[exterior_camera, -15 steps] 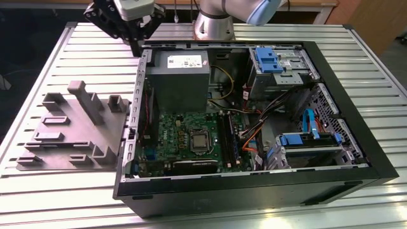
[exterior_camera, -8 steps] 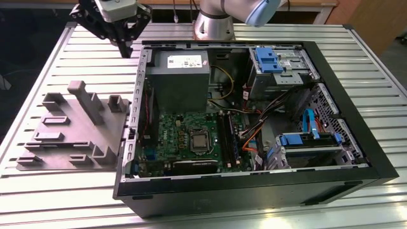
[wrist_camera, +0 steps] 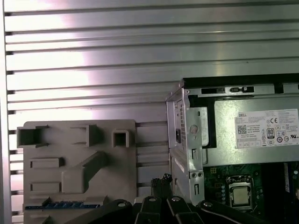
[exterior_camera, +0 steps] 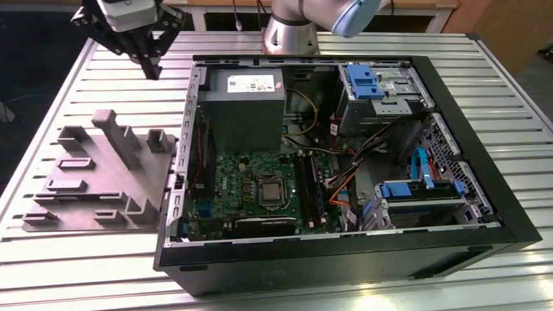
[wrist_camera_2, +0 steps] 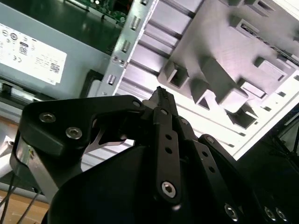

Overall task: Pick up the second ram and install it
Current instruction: 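Reach for the second ram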

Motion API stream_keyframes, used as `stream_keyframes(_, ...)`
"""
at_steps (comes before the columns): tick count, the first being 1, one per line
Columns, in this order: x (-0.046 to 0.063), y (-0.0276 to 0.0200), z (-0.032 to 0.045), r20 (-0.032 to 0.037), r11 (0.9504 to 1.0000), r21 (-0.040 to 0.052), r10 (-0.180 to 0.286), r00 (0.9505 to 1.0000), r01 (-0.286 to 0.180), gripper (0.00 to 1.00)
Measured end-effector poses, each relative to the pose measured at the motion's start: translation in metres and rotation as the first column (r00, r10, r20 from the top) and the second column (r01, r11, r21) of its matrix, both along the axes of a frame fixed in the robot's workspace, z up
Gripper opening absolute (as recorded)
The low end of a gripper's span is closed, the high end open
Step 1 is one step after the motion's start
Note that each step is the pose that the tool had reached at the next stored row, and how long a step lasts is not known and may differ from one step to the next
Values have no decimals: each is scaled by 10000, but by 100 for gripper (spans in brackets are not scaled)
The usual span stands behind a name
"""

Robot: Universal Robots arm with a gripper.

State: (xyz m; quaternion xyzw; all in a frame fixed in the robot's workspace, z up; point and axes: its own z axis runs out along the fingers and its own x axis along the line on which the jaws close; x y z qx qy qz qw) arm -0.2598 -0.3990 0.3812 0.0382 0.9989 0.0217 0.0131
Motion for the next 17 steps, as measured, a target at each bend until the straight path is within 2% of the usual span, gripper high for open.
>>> stream_keyframes(17,-569,0,-37,0,10000,0,-8,10000,8,10)
